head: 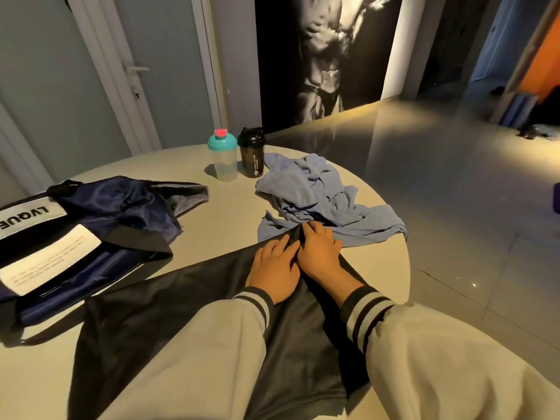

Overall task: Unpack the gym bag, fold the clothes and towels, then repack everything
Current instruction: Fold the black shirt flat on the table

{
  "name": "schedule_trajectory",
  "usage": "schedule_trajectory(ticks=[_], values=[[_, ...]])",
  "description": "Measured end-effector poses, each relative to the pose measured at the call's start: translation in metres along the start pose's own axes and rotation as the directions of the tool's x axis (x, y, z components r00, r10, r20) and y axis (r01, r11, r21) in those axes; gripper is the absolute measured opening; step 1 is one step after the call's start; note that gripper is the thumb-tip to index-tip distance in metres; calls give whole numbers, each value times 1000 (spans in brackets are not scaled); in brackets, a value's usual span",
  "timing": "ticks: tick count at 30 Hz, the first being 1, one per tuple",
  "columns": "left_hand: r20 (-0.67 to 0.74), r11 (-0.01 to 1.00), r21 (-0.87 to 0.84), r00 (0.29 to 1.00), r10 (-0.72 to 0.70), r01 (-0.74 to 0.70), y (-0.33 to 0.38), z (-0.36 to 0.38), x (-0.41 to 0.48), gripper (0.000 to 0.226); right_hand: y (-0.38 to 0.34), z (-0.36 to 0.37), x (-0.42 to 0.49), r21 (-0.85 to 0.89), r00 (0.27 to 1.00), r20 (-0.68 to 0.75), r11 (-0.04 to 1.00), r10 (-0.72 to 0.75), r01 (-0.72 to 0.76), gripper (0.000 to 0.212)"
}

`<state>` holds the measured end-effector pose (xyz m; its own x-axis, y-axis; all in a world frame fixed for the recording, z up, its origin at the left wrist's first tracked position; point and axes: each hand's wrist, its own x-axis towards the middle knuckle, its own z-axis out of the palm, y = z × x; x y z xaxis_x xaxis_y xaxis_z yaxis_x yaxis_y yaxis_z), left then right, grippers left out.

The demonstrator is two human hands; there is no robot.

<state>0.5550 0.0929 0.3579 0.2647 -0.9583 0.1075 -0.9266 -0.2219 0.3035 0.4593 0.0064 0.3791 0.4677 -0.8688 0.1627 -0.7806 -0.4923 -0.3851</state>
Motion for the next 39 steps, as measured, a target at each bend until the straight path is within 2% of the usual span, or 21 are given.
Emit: schedule_trajectory(ticks=[9, 14, 16, 20, 23, 26, 28, 30, 34, 39], values=[[17, 997, 48, 999, 51, -52, 2, -1, -4, 55, 14, -3, 7, 90, 999, -12, 995, 35, -33, 59], [50, 996, 84, 999, 22, -27, 7, -6, -5, 58, 20, -6, -4, 63, 990, -142, 998, -7, 16, 41], [62, 995, 97, 998, 16, -22, 8, -8, -5, 60, 22, -7, -11, -22, 994, -99, 999, -41, 39, 34], [102, 987, 161, 995, -14, -2, 16, -13, -5, 59, 26, -13, -29, -62, 996, 84, 998, -23, 28, 46], [90, 994, 105, 996, -19, 9, 26, -21, -15, 58, 29, -21, -45, -6, 996, 87, 1000, -18, 19, 49], [-45, 998, 49, 998, 33, -31, 40, -25, -43, 46, 36, -32, -66, 43, 998, 62, 999, -8, 5, 46], [-82, 999, 28, 996, 20, -17, 49, -28, -67, 41, 39, -38, -85, 47, 999, 44, 999, -8, 6, 43], [-78, 1000, 28, 997, 2, 0, 54, -28, -90, 40, 41, -45, -107, 26, 999, 51, 1000, -2, 1, 44], [-60, 1000, -16, 998, -2, 1, 64, -28, -129, 40, 46, -53, -151, -52, 988, 131, 996, 82, -75, 61], [29, 999, 29, 999, -15, 14, 73, -22, -170, 56, 49, -56, -188, -61, 952, 230, 979, 204, -195, 70]])
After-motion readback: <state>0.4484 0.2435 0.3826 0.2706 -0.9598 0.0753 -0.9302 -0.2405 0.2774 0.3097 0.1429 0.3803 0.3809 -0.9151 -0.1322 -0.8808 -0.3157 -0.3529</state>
